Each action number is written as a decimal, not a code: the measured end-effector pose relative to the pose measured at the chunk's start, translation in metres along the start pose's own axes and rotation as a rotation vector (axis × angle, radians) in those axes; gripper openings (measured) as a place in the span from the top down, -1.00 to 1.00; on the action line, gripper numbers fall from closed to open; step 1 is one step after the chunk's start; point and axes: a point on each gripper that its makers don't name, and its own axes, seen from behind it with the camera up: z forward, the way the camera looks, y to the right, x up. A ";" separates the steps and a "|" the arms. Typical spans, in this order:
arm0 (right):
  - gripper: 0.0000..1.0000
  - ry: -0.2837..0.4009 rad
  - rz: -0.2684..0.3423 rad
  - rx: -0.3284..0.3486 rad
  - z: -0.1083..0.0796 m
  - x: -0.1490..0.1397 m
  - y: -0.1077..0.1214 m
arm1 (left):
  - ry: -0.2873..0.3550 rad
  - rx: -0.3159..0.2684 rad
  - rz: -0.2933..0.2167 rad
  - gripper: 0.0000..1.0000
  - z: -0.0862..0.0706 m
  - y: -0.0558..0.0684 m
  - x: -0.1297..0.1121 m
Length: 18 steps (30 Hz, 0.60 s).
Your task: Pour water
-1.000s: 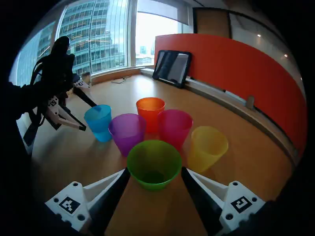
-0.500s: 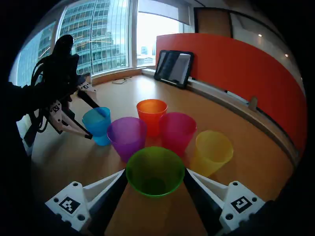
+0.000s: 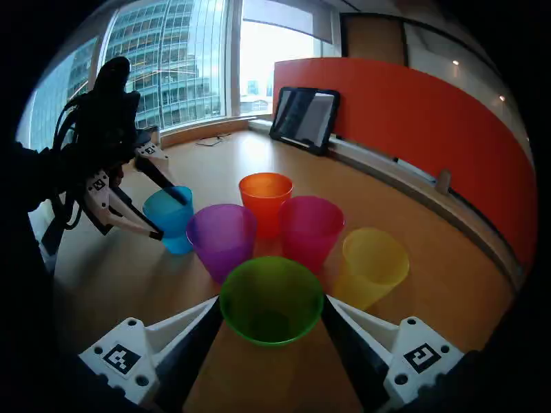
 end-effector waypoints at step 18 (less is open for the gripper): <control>-0.83 0.024 0.016 -0.006 -0.008 0.008 -0.003 | 0.032 0.005 -0.010 -0.74 -0.011 0.003 0.006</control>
